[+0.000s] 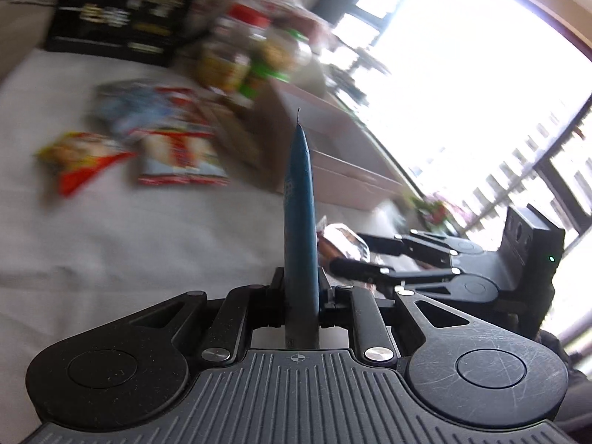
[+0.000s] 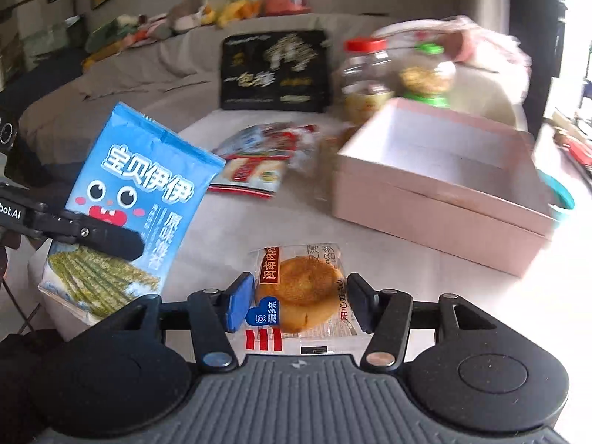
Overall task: Organize snacks
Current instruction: 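Place the bun in the pink box with the right tool while the left tool drops the blue bag in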
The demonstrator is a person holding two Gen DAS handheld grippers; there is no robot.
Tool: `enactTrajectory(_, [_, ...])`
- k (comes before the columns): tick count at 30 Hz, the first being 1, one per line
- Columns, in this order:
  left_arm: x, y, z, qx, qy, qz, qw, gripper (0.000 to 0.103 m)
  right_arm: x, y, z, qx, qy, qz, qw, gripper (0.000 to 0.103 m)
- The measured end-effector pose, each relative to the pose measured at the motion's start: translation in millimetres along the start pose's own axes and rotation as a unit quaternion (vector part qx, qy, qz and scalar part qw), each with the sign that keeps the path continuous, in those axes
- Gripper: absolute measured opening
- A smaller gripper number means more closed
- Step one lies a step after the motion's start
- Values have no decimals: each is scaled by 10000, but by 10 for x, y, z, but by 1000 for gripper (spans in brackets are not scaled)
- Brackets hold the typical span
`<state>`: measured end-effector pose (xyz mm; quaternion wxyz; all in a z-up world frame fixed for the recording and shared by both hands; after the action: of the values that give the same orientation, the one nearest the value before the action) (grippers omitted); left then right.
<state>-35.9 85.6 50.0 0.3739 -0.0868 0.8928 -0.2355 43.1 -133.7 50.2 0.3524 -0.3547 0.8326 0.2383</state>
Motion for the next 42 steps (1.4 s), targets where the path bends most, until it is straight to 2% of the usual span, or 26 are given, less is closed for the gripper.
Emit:
enactTrajectory(5, [-104,-481,201,561,243,423,9972,18,33,-203,-668,647,-506,41,9966,56])
enactTrajectory(8, [-391,-766,353,757,120,677,9948,18,-56,-356,-999,1068,-929,72,9899,56])
enactTrajectory(11, [-861,-985,571,796,-193,811,9933,18,-193,-564,-1170,1455,-1273,216,9809,56])
enactTrajectory(14, [-1335,-1042,959,675,-357,601,9953,18,-294,-796,-1209,1619,-1450,362,9754,56])
enactTrajectory(17, [-1665,-1024,1499,575,-183,204,9980,18,-391,-1047,-1148,1687,-1445,576,9733,56])
enactTrajectory(19, [-1745,-1013,1877,640,24,-9,9979,18,-465,-1233,-1065,1729,-1400,748,9721,56])
enactTrajectory(21, [-1771,-1063,2261,603,276,2,9978,18,-527,-1381,-1000,1756,-1334,914,9711,56])
enactTrajectory(24, [-1729,-1048,2648,66,467,189,9987,22,-599,-1518,-892,1759,-1193,1114,9708,56])
enactTrajectory(25, [-1743,-1013,2716,-39,479,216,9986,26,-623,-1529,-858,1768,-1162,1136,9707,56])
enactTrajectory(28, [-1809,-873,2612,-86,280,169,9994,27,-760,-1547,-757,1725,-1127,1134,9720,56])
enactTrajectory(31, [-1897,-673,2200,-5,-157,-5,9999,27,-1012,-1567,-503,1431,-1023,1232,9767,56])
enactTrajectory(33, [-1927,-500,1862,-97,-474,-8,9988,27,-1195,-1597,-260,1192,-884,1427,9786,56])
enactTrajectory(37, [-1848,-30,1296,-699,-898,-7,9935,27,-1571,-1670,463,706,-597,1795,9794,56])
enactTrajectory(40, [-1726,405,1042,-1146,-879,-177,9894,27,-1701,-1706,917,596,-268,2072,9761,57])
enactTrajectory(42, [-1633,693,886,-1453,-880,-297,9850,27,-1697,-1665,1009,574,-256,2119,9753,61])
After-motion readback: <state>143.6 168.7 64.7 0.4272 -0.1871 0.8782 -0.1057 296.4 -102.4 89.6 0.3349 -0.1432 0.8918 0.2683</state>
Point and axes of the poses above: each gripper's, at about its wrist camera, not at the fingertips, and z roughly the way its jaws point, y to its left, x to its underside, the point moved 2 cm from there along z, roughly the way its jaws point, and after that the axes turned 7 degrees about -x, right-handed, at the moved point
